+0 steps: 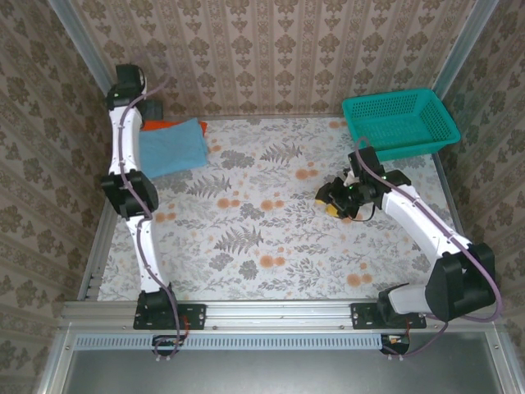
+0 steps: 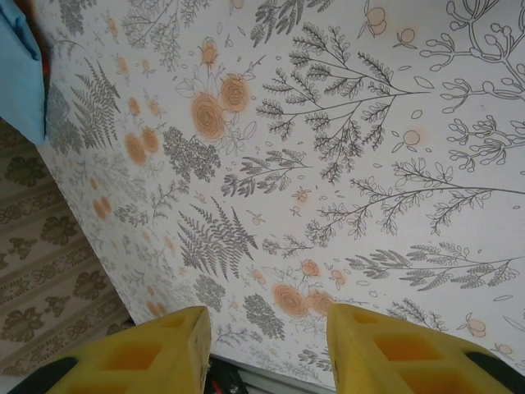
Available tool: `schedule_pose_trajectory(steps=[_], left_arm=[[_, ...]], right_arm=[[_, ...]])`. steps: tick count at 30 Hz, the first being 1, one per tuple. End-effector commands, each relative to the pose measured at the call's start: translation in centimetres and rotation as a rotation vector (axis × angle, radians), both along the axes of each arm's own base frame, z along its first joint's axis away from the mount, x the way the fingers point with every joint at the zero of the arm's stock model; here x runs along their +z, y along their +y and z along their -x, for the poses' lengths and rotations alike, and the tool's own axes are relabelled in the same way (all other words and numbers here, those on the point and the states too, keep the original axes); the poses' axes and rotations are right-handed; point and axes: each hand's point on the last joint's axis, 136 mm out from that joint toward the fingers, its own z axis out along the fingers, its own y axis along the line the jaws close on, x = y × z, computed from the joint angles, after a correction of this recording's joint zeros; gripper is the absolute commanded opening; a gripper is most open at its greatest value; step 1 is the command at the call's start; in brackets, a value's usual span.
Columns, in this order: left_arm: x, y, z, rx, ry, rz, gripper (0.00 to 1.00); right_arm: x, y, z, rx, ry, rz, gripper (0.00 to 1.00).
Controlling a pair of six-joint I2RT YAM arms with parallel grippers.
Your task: Fold and stack the t-shirts
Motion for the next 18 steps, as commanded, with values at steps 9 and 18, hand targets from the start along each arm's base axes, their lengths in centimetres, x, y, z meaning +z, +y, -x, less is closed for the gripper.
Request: schedule_pose_trajectory(steps=[9, 18], left_arm=[[4.4, -10.6, 11.9, -0.075, -0.286, 0.649, 1.0], [-4.1, -5.0, 24.7, 0.151, -0.358, 0.326, 1.0]], right_arm=[[5.5, -8.6, -2.8, -0.144, -0.461, 0.443, 1.0], [4.8, -17.2, -1.1, -0.307, -0.64, 0.877, 1.0]])
